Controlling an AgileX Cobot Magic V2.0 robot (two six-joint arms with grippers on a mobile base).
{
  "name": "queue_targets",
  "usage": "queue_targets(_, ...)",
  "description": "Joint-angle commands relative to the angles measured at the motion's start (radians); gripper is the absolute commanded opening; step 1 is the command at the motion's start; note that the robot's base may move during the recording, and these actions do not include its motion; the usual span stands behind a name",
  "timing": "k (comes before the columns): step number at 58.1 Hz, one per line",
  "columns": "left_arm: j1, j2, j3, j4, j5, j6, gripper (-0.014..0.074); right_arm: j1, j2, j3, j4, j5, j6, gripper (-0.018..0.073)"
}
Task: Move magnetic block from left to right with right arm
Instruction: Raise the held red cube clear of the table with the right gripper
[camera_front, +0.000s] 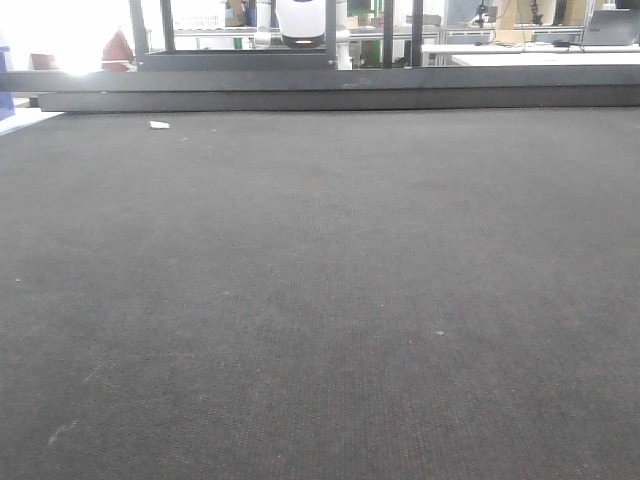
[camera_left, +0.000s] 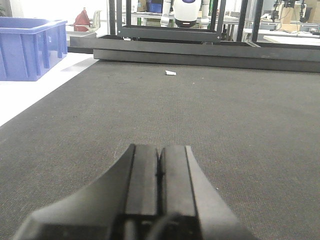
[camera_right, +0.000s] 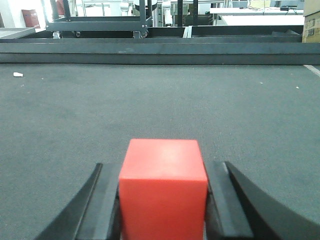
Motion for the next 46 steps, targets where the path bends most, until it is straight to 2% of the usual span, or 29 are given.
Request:
queue_targets(1, -0.007, -0.007, 0.010, -0.006, -0.083, -0.001, -0.0117, -0.004, 0.011, -0.029, 0.007, -0.080, -0.001, 0.0380)
queue_targets(46, -0.007, -0.007, 0.010, -0.006, -0.083, -0.001, -0.0117, -0.004, 0.011, -0.029, 0.007, -0.080, -0.001, 0.0380)
